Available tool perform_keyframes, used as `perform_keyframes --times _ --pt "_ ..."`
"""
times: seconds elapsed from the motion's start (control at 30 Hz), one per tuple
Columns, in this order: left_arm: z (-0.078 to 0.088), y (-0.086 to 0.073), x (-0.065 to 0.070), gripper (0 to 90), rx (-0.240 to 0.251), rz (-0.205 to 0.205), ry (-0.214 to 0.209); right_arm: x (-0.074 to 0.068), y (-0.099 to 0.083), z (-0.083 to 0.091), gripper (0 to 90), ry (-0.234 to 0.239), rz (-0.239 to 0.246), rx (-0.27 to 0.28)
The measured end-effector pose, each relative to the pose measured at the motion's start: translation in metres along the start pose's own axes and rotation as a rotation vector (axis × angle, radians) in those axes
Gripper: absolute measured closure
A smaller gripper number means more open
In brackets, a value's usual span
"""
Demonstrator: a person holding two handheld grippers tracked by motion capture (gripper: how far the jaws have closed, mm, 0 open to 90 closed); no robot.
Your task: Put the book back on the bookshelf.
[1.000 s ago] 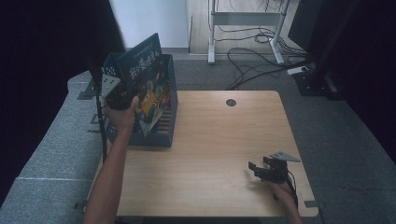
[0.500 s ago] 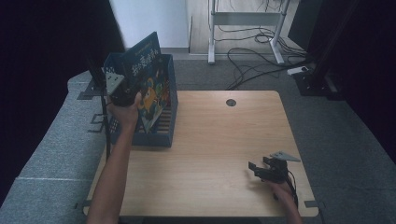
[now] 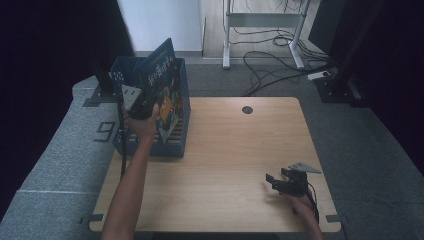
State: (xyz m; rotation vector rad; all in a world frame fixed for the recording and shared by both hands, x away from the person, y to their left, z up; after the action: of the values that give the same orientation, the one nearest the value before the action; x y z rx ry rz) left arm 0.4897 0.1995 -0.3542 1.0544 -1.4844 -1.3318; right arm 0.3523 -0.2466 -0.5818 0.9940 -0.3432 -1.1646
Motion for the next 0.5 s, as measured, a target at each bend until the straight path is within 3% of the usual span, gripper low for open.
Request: perform_keyframes --times 0.27,0.5 --pt "-0.003 -0.0088 0.0044 81.5 0.013 -0.024 0.006 0.0001 -0.0006 0.0007 21.0 0.004 0.001 -0.003" --pt "-0.0031 -0.008 0.0026 81.4 0.025 -0.007 0.013 -0.0001 -0.0009 0.0007 21.1 0.006 0.002 -0.006"
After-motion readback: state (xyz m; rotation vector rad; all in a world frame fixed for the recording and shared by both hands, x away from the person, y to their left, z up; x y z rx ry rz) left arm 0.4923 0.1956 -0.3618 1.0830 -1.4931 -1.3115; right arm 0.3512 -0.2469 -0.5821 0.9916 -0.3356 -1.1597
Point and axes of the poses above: each handheld gripper's, and its own axes: z roughly backward along the jaws, y roughly out of its top, x roughly to its right, the point moved 5 cm from there along -z, roughly forward along the jaws, and after that the axes turned 1 degree about y, right-handed, at the moved point
